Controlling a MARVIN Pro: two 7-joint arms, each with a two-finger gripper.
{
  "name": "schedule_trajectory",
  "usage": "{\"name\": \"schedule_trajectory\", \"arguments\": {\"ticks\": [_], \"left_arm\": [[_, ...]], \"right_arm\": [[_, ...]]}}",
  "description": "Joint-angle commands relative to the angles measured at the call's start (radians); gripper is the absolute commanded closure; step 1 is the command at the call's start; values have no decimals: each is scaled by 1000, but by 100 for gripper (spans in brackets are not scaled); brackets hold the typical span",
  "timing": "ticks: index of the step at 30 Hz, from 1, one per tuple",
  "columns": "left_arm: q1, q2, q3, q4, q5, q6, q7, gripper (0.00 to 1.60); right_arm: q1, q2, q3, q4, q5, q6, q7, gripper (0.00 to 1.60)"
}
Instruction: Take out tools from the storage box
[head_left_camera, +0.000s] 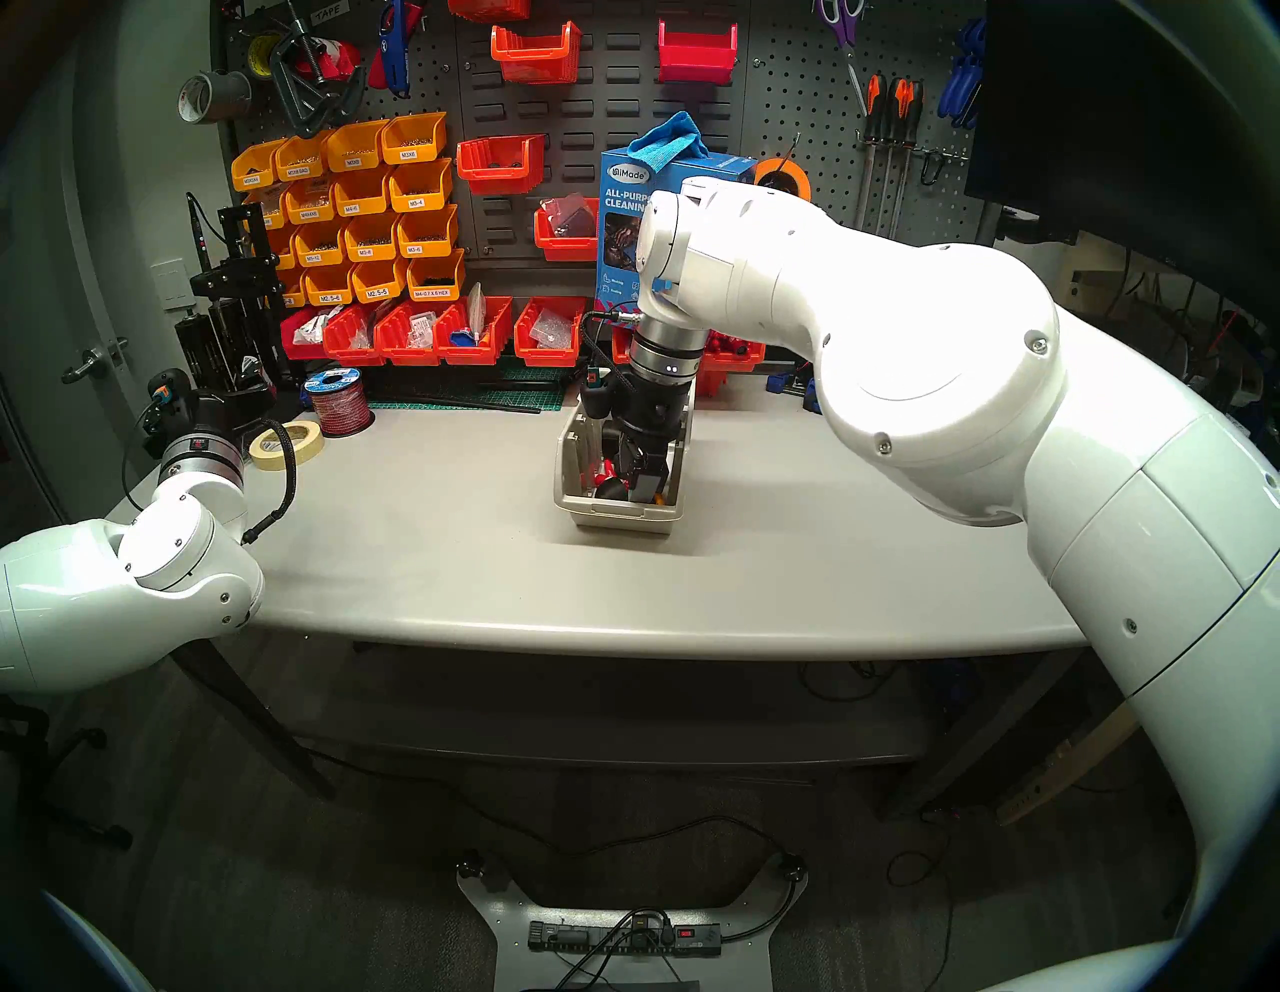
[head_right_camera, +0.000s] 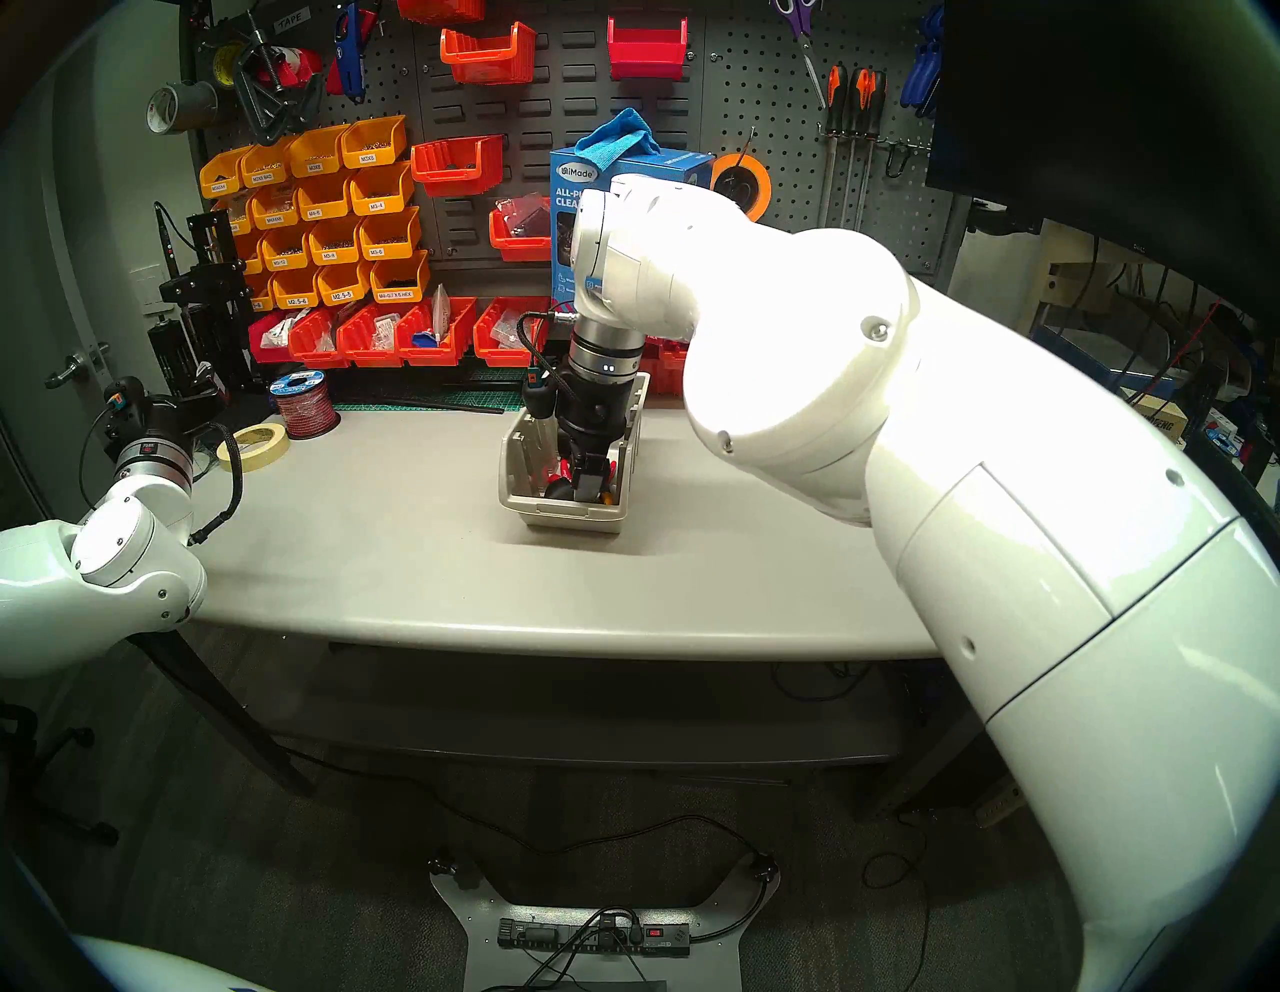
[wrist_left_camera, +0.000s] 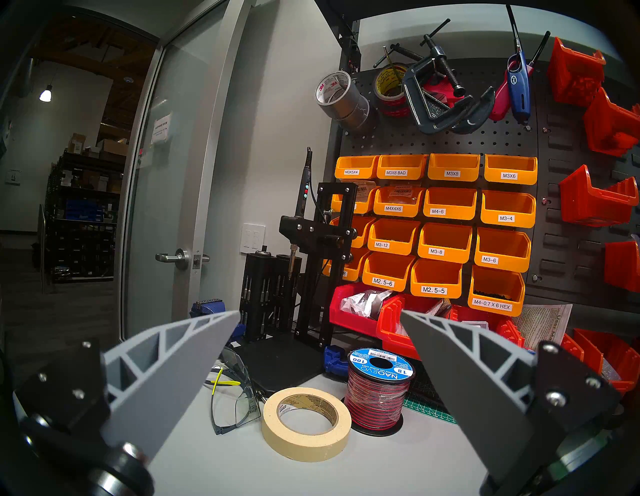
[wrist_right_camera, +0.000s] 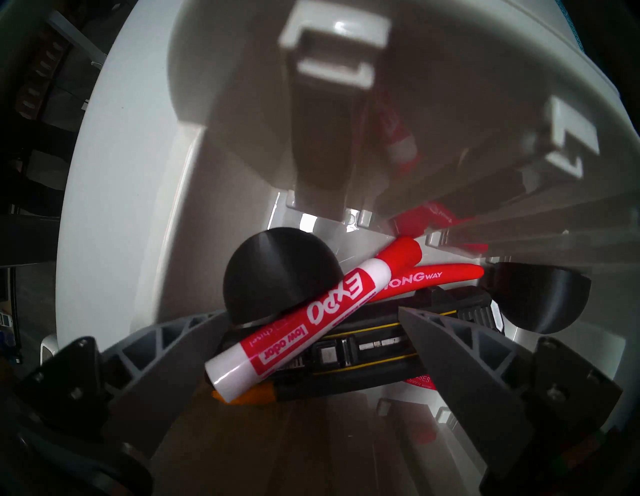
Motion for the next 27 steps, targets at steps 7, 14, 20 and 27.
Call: {"name": "schedule_trajectory", "arguments": {"ticks": [7,14,20,27], "left_arm": [[-13,-1,-11,-2,6,0,-2,0],[-13,-1,-12,-2,6,0,-2,0],[-13,-1,-12,-2,6,0,-2,0],[-13,-1,-12,-2,6,0,-2,0]], "right_arm": [[-10,-25,-30,9,-23,-66,-2,0],[-17,-36,-37,22,-27,-106,-2,0],[-22,-45,-44,30,-29,-128,-2,0],[-24,-53,-48,34,-29,-141,-2,12]]}}
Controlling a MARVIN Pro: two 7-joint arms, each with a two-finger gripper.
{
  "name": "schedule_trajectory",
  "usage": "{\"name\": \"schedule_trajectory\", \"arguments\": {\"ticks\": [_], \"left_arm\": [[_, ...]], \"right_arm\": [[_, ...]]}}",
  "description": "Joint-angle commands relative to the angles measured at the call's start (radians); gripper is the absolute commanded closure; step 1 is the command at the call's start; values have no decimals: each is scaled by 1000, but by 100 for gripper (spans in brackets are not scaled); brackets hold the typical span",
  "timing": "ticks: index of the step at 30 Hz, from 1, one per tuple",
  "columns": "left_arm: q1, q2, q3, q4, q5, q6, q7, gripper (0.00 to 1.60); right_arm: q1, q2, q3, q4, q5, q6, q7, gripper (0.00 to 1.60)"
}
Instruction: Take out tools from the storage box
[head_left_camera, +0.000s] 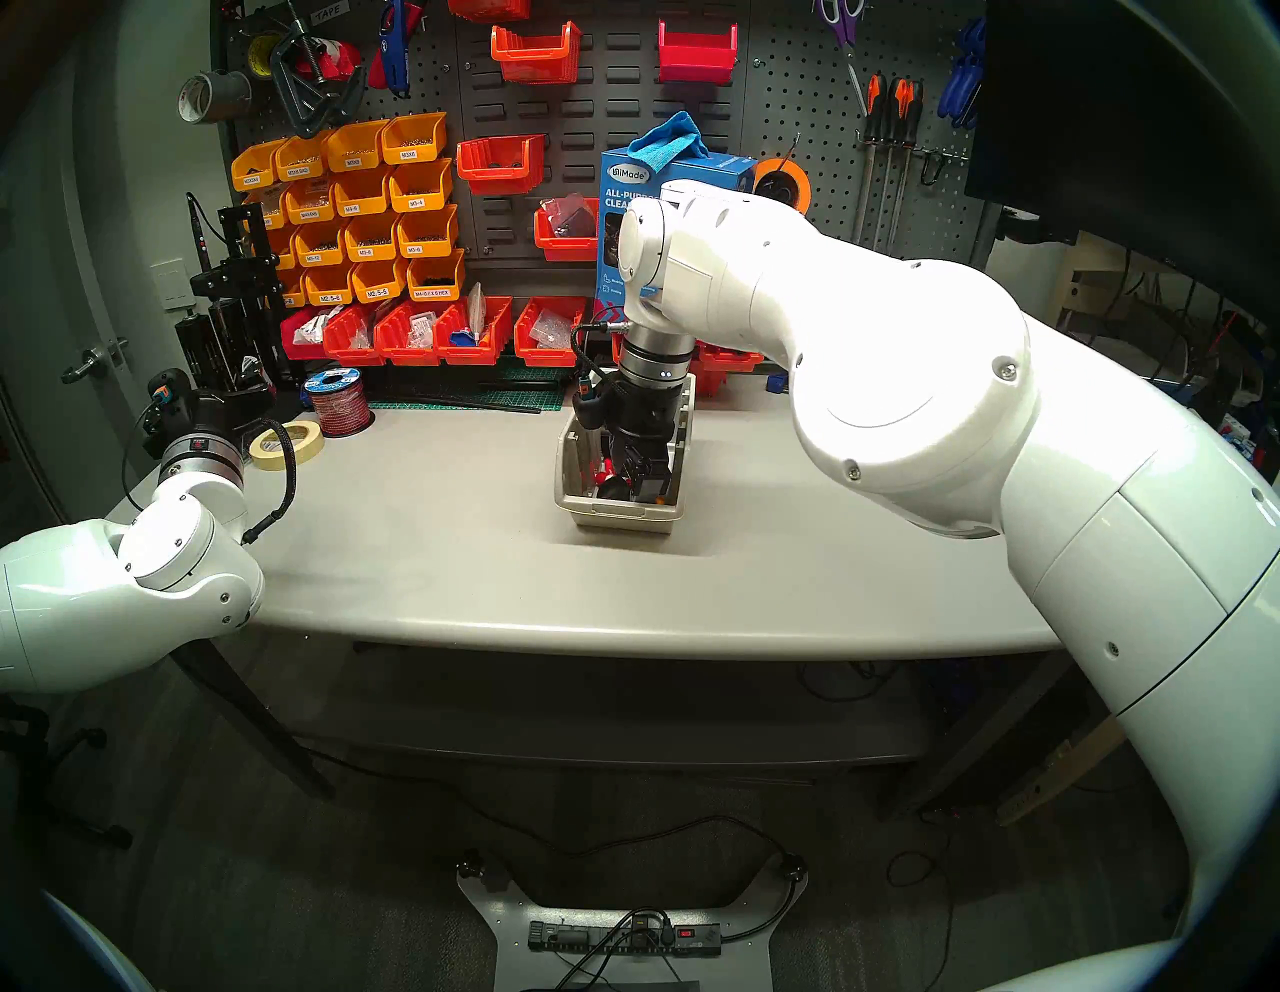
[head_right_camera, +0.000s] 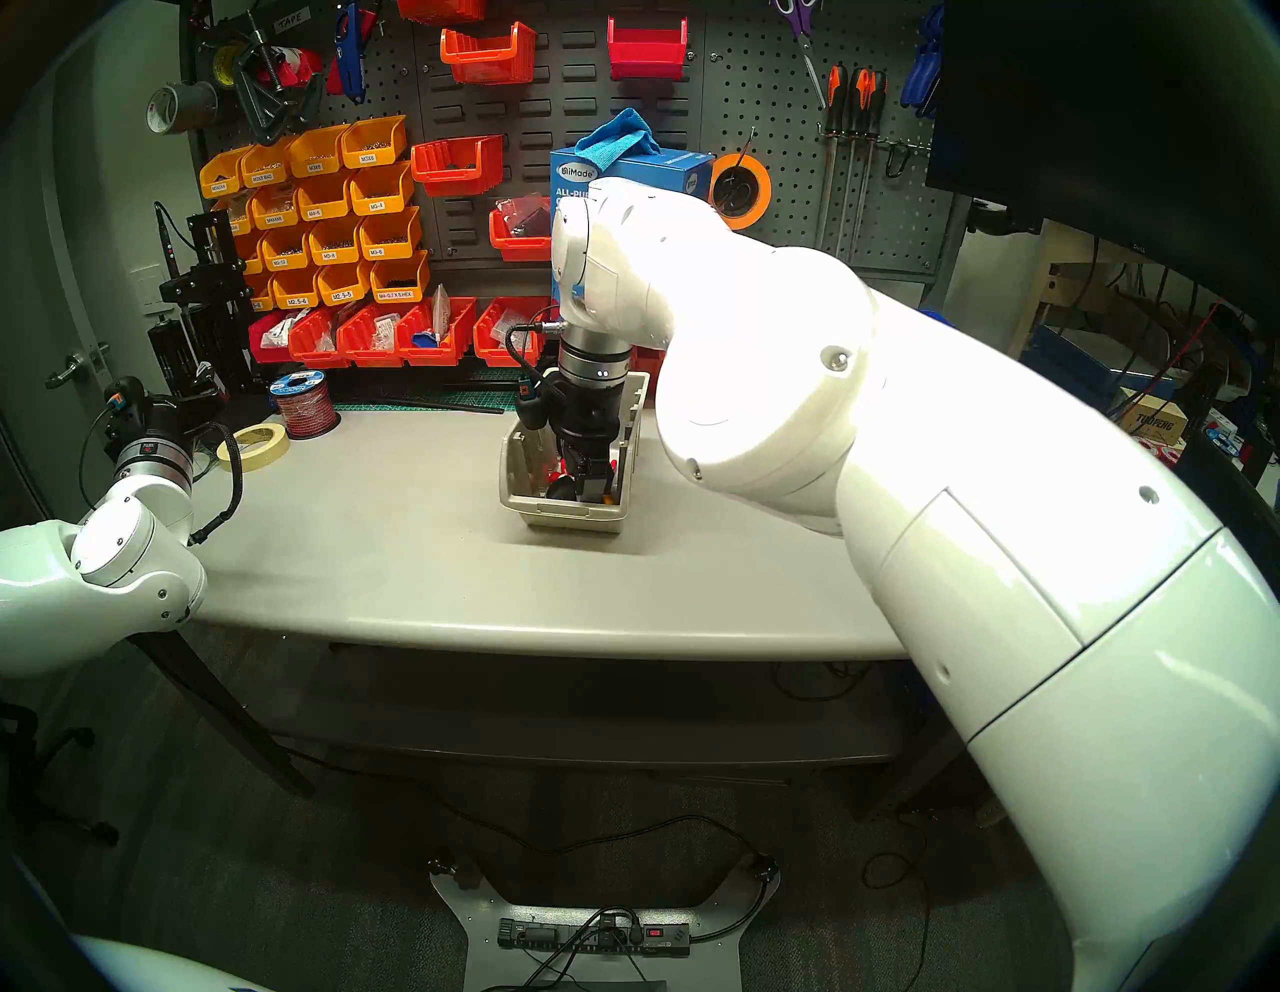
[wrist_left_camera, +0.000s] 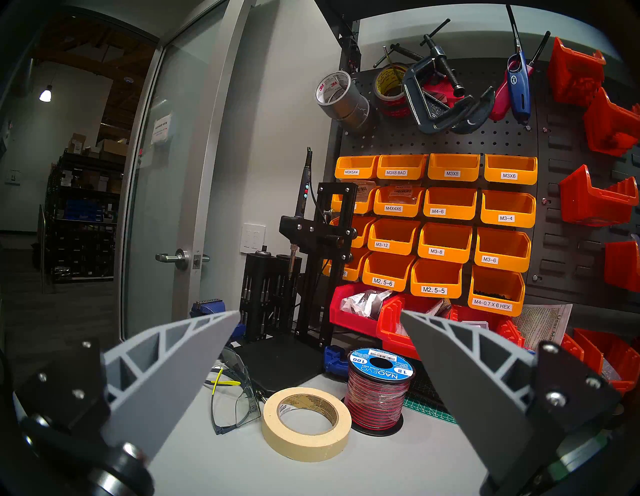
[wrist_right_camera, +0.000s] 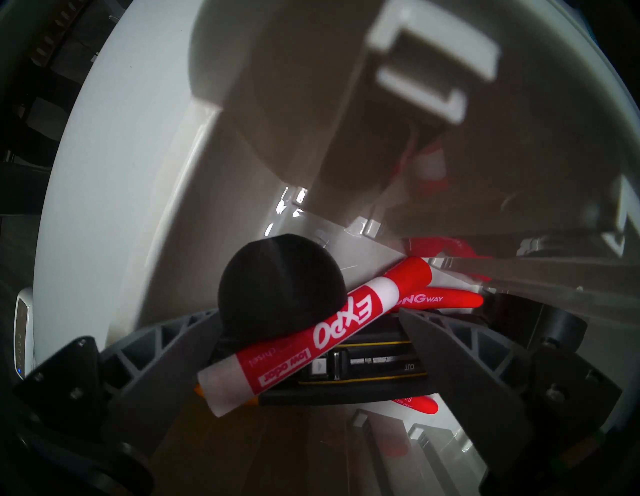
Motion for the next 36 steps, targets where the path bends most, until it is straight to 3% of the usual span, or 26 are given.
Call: {"name": "schedule_trajectory", "arguments": {"ticks": [1,14,15,20,21,22,23,25,36], "left_arm": [[-13,-1,-12,-2,6,0,-2,0],[-13,-1,-12,-2,6,0,-1,0],[-13,-1,-12,-2,6,0,-1,0],[-13,-1,-12,-2,6,0,-1,0],[-13,-1,-12,-2,6,0,-1,0],[-13,-1,-12,-2,6,0,-1,0],[-13,-1,-12,-2,6,0,-1,0],[-13,-1,-12,-2,6,0,-1,0],[-13,-1,-12,-2,6,0,-1,0]], "right_arm": [[-6,-8,-5,-4,-5,-10,-2,21],[-7,-15,-6,3,-3,-28,-2,51],[-7,-15,-6,3,-3,-30,-2,63],[-9,-16,-5,5,-2,-34,-2,87],[-9,-16,-4,5,-1,-34,-2,107],[-9,-16,-4,6,-1,-33,-2,115],[-9,-16,-3,6,0,-33,-2,136],[-10,-16,0,7,2,-34,-2,160],[-7,-13,9,12,9,-21,-2,160]]}}
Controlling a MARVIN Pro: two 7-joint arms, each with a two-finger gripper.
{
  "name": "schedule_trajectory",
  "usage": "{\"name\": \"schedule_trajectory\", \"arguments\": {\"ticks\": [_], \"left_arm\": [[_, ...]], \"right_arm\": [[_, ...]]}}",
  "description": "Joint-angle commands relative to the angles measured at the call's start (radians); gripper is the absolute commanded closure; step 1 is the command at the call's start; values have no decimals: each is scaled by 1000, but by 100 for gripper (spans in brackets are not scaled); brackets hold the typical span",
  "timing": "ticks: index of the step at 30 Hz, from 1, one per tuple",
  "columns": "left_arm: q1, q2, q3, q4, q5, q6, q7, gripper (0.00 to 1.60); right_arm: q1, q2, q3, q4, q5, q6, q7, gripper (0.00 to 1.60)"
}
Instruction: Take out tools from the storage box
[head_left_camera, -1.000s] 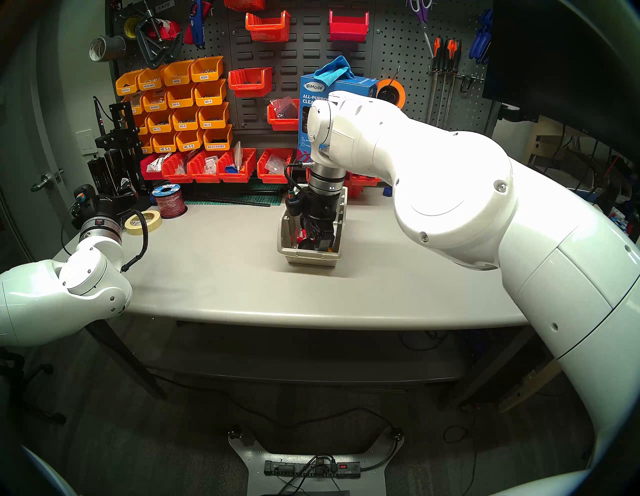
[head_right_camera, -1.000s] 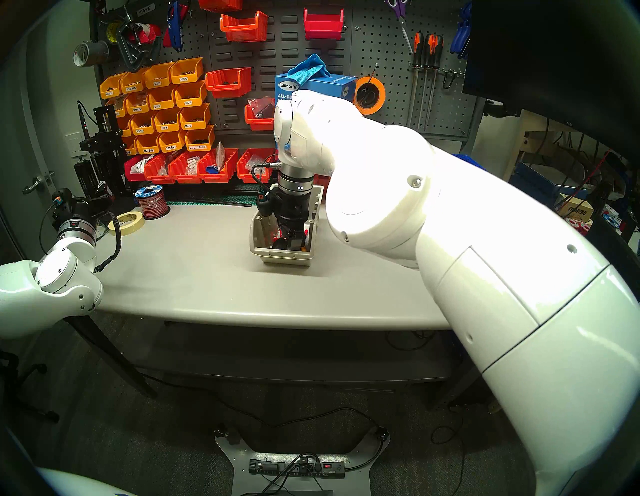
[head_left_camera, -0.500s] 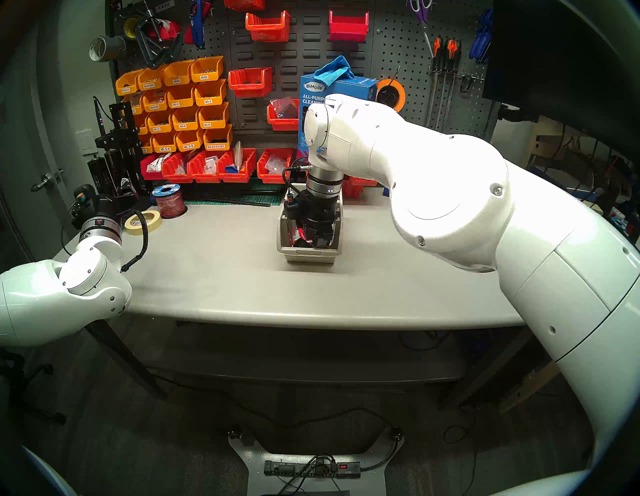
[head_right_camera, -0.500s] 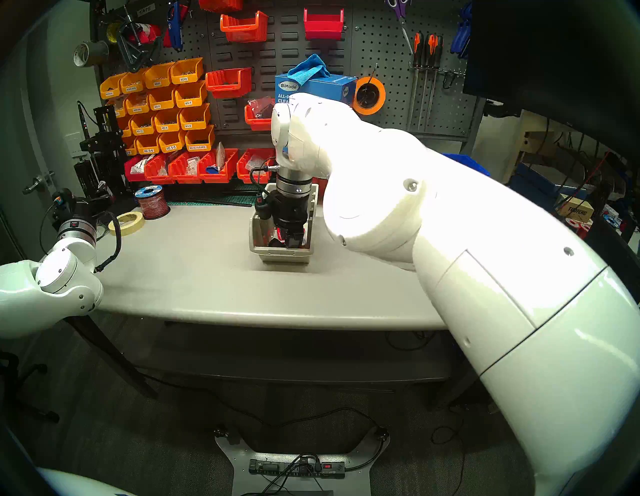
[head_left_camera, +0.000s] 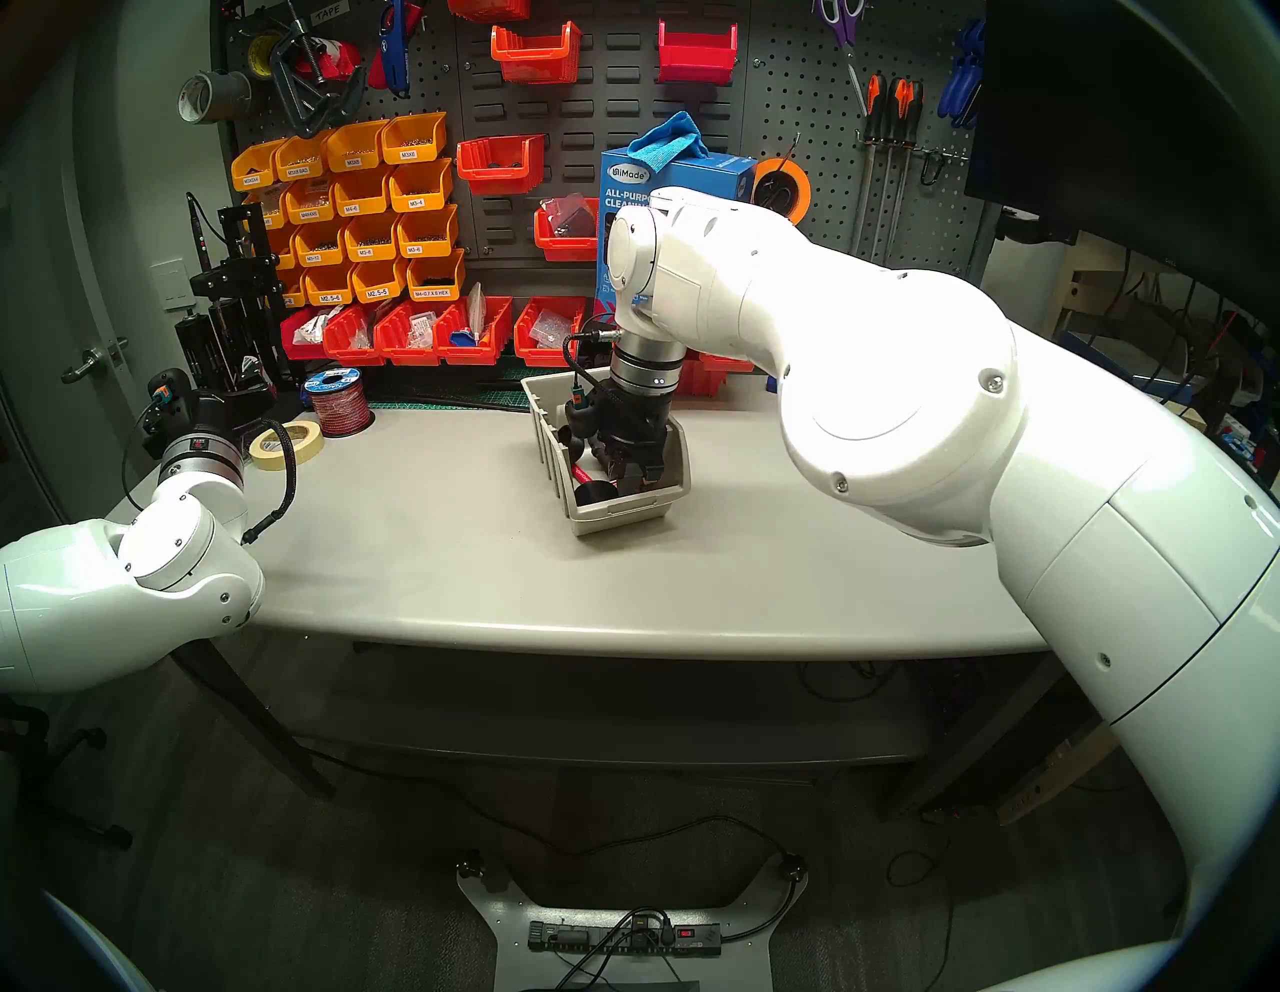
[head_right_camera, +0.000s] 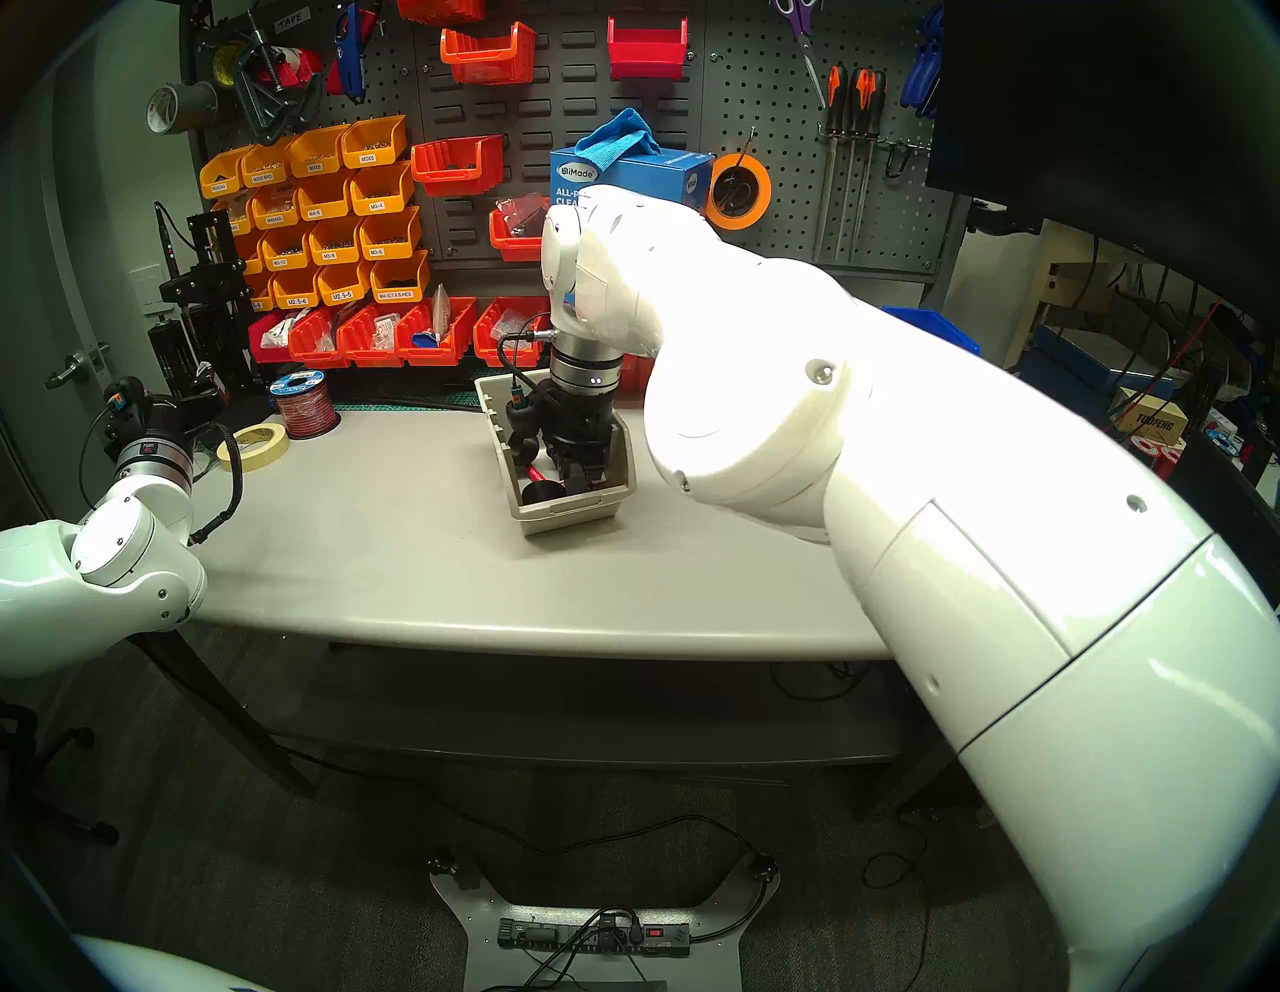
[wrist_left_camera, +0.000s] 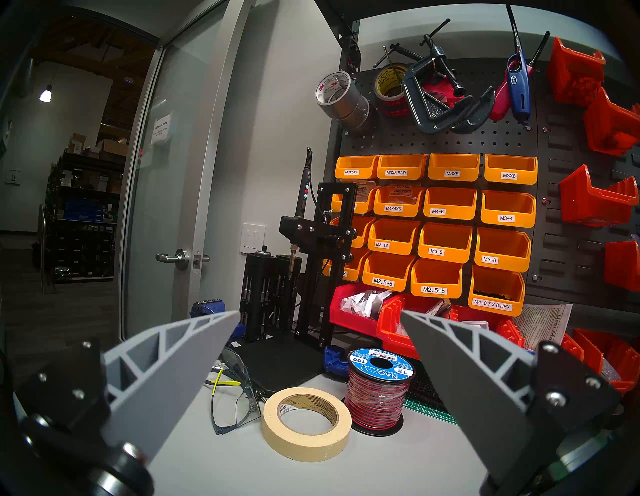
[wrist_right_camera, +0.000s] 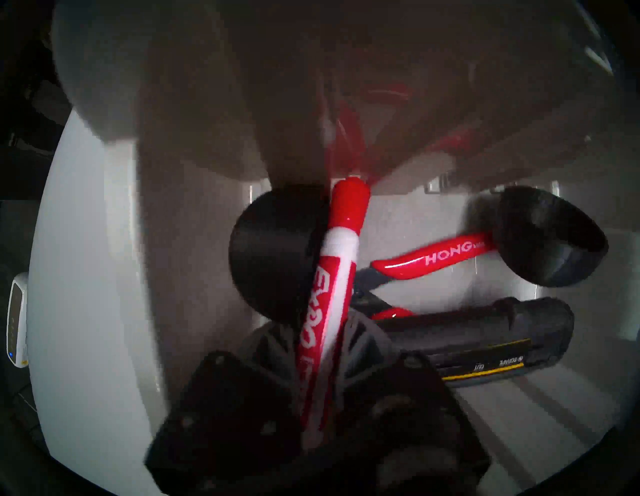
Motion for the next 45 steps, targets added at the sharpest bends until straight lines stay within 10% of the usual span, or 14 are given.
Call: {"name": "schedule_trajectory", "arguments": {"ticks": [1,45], "left_arm": [[-13,-1,-12,-2,6,0,-2,0],[-12,-1,-11,-2,6,-1,-2,0]], "right_arm": [[9,3,5,3,6,15,-2,160],[204,60,25,12,29,82,-79,160]]}}
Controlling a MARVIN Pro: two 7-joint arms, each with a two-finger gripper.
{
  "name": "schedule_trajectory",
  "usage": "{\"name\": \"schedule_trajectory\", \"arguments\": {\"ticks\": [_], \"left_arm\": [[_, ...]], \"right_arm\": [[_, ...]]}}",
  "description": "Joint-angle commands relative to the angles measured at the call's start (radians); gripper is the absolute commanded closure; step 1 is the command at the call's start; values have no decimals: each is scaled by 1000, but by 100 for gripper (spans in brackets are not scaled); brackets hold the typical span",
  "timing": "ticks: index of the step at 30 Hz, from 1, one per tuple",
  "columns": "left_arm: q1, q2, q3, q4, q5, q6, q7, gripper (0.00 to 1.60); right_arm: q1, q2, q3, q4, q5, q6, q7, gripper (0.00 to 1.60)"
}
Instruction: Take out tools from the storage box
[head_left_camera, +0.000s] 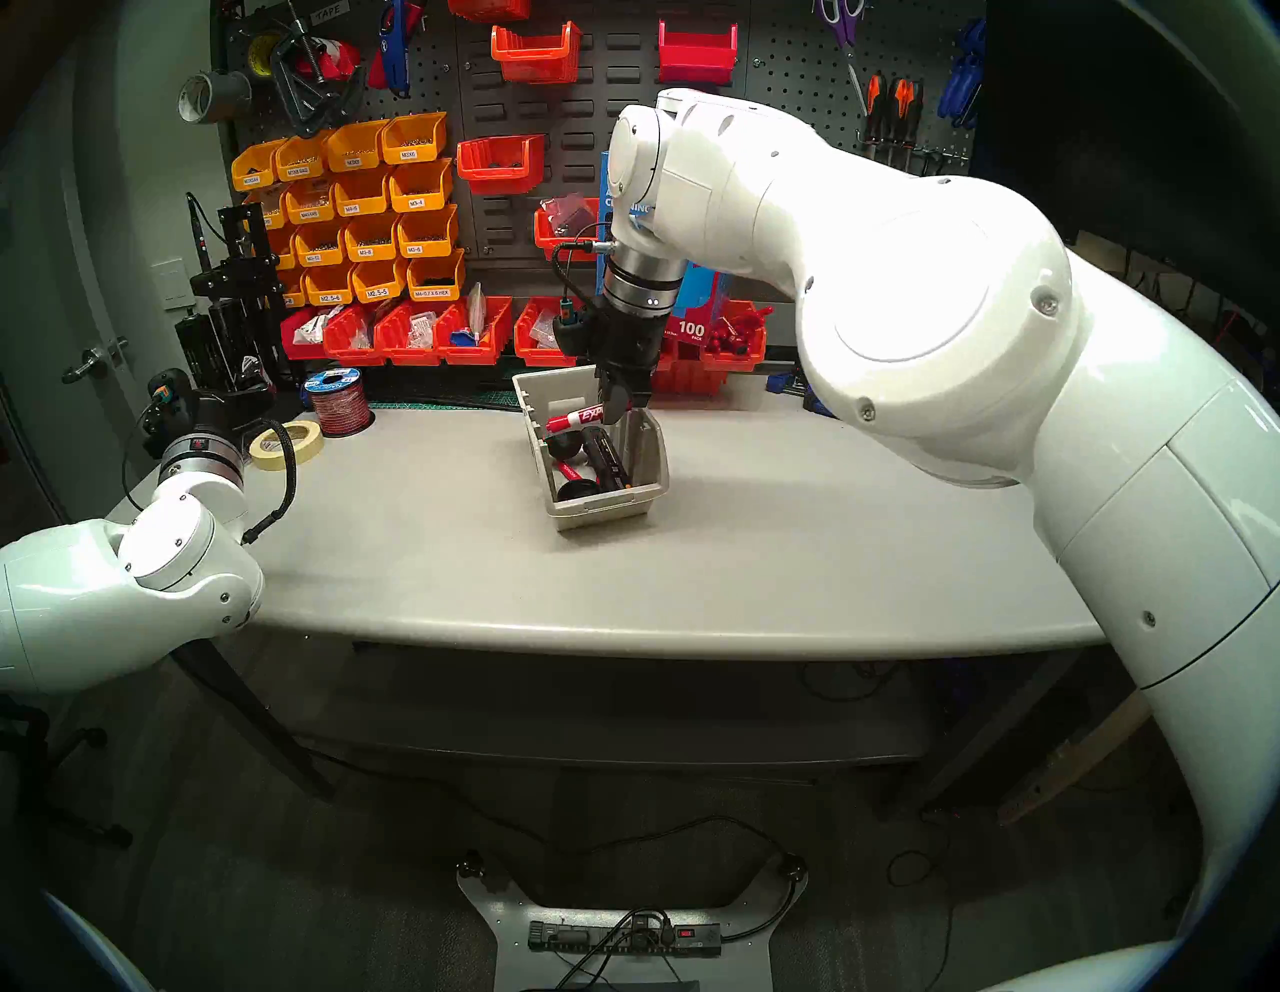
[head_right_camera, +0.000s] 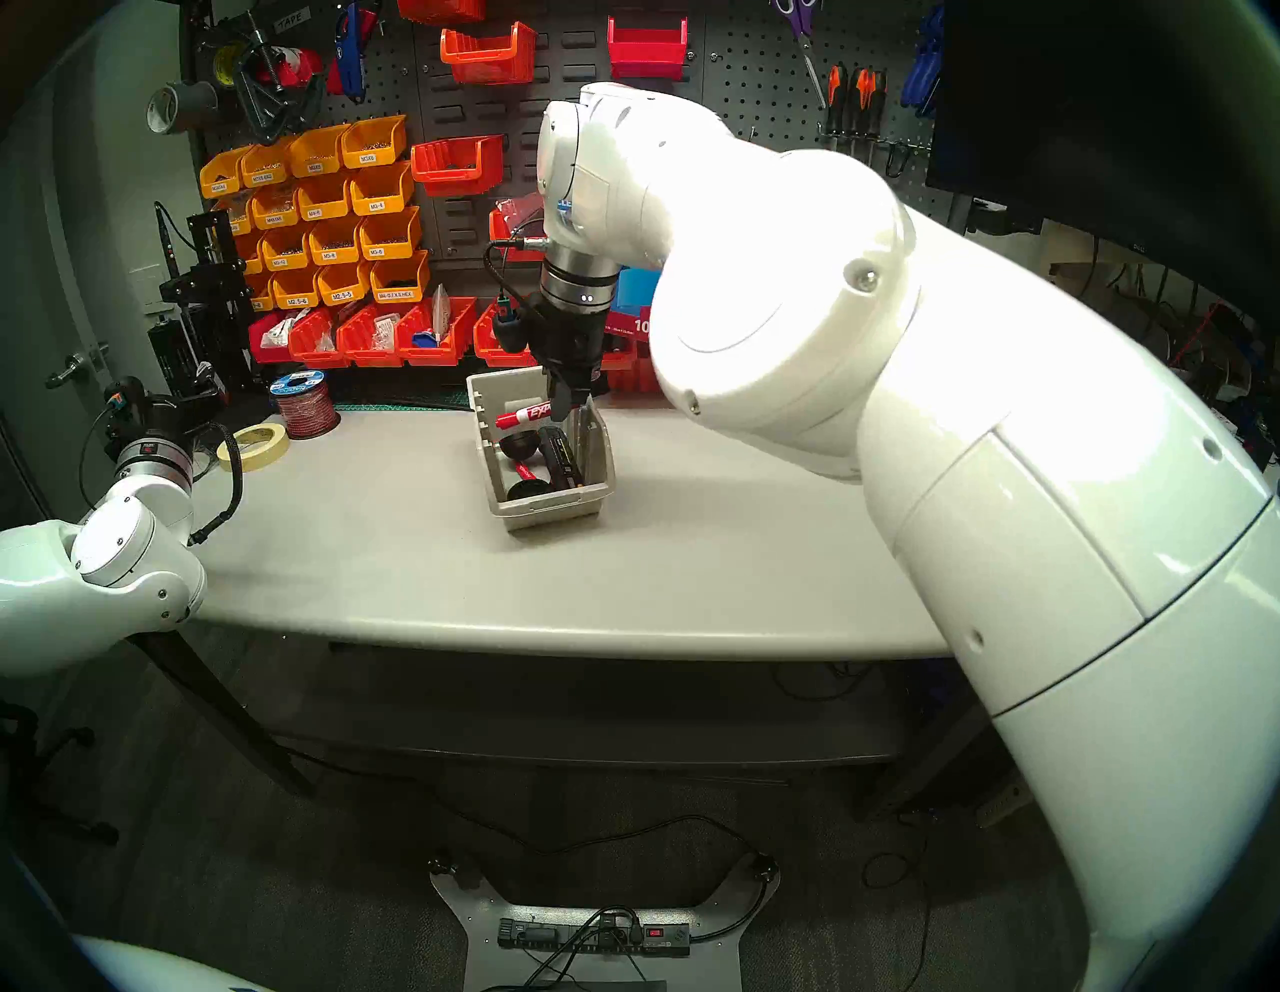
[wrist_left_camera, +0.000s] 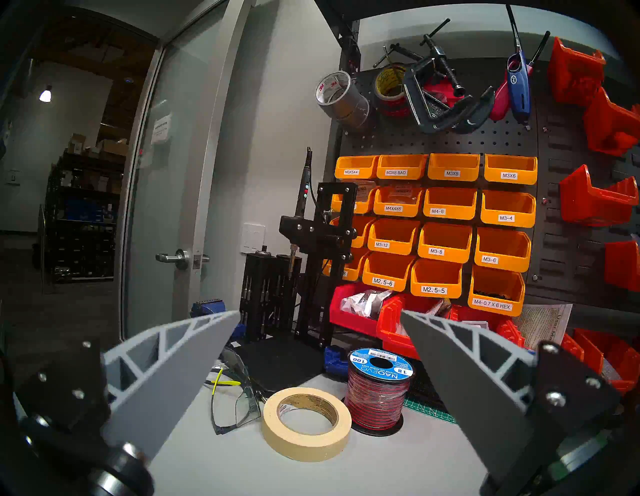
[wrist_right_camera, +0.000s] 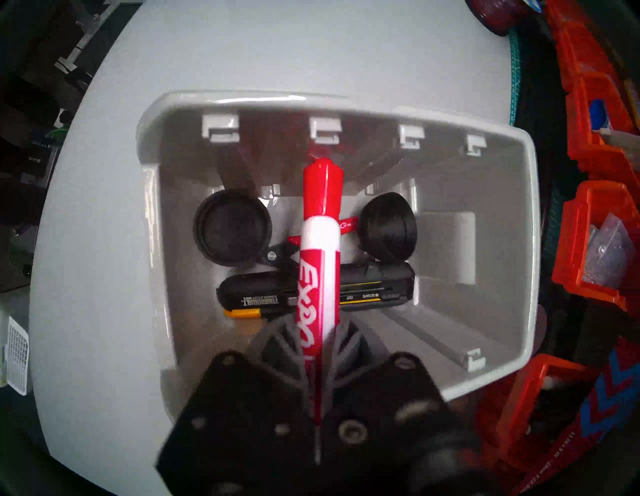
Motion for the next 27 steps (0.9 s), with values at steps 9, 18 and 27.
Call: {"name": "schedule_trajectory", "arguments": {"ticks": [9,18,27], "left_arm": [[-12,-1,-12,-2,6,-1,-2,0],[-12,-1,-11,-2,5,-1,-2,0],[-12,-2,-11,-2,5,-1,-2,0]], "right_arm": [[66,90,2,8,8,64,-9,160],[48,160,-13,8,3,111,19,160],[37,224,-39,9,-8,154,56,160]]}}
